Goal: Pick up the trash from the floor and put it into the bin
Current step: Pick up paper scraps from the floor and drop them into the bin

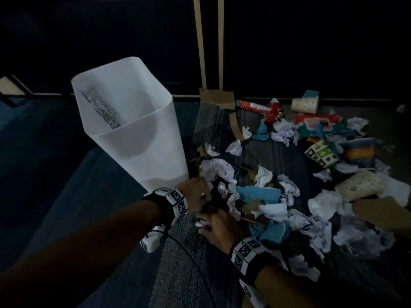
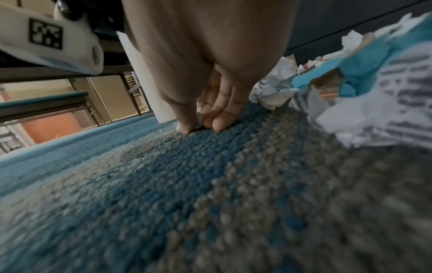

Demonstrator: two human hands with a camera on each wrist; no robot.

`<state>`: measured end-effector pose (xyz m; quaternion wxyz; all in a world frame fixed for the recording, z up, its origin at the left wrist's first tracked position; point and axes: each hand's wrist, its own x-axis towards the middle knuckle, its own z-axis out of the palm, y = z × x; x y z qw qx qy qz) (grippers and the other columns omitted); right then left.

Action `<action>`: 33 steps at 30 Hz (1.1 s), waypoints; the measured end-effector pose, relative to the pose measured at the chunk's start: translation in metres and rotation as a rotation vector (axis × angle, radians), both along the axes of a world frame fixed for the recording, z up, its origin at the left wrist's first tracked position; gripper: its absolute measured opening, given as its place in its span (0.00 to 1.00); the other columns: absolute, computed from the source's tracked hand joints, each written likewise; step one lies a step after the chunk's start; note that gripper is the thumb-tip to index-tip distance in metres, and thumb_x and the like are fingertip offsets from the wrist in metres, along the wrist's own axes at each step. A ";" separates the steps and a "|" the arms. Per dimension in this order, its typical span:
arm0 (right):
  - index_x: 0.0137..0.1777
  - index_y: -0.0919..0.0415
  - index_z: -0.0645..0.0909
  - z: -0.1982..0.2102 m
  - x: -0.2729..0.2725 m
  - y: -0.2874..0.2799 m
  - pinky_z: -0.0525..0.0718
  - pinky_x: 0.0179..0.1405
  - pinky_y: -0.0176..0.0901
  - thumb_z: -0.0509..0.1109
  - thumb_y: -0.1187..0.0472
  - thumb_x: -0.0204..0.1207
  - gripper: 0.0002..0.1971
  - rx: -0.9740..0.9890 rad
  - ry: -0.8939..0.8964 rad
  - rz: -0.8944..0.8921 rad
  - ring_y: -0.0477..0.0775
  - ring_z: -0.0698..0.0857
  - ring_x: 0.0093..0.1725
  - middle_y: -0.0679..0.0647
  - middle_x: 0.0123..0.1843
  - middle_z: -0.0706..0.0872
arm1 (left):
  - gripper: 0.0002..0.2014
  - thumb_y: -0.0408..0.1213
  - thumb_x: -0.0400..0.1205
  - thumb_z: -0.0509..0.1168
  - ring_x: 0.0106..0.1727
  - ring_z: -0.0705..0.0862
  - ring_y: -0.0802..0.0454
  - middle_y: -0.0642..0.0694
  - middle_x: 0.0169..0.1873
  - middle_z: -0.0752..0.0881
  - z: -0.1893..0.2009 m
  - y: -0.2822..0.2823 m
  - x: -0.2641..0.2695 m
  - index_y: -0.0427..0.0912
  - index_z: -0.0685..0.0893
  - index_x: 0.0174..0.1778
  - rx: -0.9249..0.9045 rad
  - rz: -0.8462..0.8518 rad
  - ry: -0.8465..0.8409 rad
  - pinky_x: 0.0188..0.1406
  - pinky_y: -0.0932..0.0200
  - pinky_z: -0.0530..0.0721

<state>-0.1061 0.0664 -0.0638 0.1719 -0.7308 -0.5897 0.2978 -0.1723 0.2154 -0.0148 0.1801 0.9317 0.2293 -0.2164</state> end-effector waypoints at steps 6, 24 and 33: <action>0.50 0.58 0.86 -0.007 0.004 0.000 0.76 0.45 0.45 0.65 0.58 0.81 0.09 0.146 -0.039 -0.094 0.62 0.83 0.51 0.59 0.52 0.84 | 0.12 0.26 0.79 0.63 0.64 0.80 0.40 0.40 0.64 0.81 -0.002 -0.002 -0.001 0.39 0.87 0.55 0.034 -0.024 -0.024 0.63 0.54 0.79; 0.50 0.64 0.87 0.112 0.052 0.028 0.75 0.40 0.30 0.72 0.64 0.79 0.04 0.624 0.313 -0.573 0.50 0.85 0.44 0.53 0.42 0.88 | 0.06 0.31 0.76 0.67 0.37 0.80 0.50 0.48 0.45 0.82 0.142 -0.035 -0.011 0.43 0.84 0.47 0.268 0.002 -0.837 0.37 0.59 0.78; 0.54 0.58 0.82 0.209 0.034 0.073 0.85 0.44 0.44 0.70 0.56 0.80 0.07 0.904 0.292 -0.322 0.49 0.86 0.45 0.49 0.45 0.88 | 0.04 0.28 0.74 0.68 0.35 0.81 0.58 0.50 0.40 0.81 0.237 -0.023 -0.033 0.41 0.83 0.41 0.492 0.323 -1.324 0.33 0.61 0.83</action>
